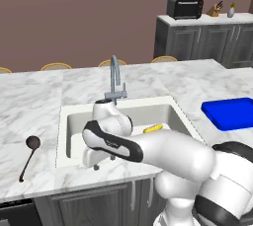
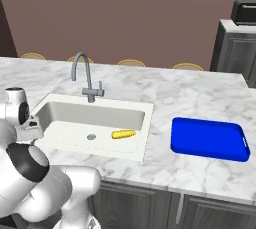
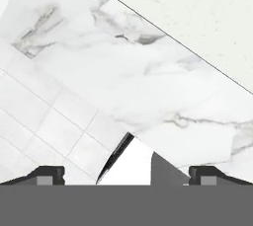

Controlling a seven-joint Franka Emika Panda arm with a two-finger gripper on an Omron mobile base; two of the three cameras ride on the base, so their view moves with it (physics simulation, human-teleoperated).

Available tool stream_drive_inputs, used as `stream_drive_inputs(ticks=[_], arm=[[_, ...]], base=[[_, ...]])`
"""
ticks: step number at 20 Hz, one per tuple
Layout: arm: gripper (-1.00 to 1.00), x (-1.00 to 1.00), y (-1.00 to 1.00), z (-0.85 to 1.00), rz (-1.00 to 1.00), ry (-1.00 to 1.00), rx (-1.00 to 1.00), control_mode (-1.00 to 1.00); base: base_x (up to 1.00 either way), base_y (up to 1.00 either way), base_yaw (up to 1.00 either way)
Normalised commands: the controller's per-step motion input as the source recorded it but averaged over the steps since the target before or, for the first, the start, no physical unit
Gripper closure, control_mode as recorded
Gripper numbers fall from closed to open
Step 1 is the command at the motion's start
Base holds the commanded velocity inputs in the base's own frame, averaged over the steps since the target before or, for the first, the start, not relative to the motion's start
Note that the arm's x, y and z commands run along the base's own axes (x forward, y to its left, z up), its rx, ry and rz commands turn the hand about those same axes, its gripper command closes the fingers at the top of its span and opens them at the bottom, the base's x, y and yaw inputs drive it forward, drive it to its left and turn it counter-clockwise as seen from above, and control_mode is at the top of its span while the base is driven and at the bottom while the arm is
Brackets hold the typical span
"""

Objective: Pick up all produce items and place them in the sink. Turn on the sink faucet to wash them. Then turn the sink off and put them in the tray.

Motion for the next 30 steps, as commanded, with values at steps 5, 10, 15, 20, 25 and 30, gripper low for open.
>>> stream_drive_inputs(ticks=[5, 10, 15, 20, 25, 30], arm=[[-1.0, -0.02, 0.81, 0.0, 0.29, 0.03, 0.03, -1.0], [-1.0, -0.11, 0.76, 0.0, 0.25, 0.0, 0.03, -1.0], [-1.0, -0.07, 0.67, 0.0, 0.2, -0.04, 0.07, -1.0], [-1.0, 0.0, 0.55, 0.0, 0.16, -0.1, 0.11, -1.0], [-1.0, 0.0, 0.43, 0.0, 0.12, -0.03, 0.12, -1.0], [-1.0, 0.0, 0.45, 0.0, 0.08, 0.0, 0.11, -1.0]], base=[[0.0, 0.0, 0.0], [0.0, 0.0, 0.0], [0.0, 0.0, 0.0], [0.0, 0.0, 0.0], [0.0, 0.0, 0.0], [0.0, 0.0, 0.0]])
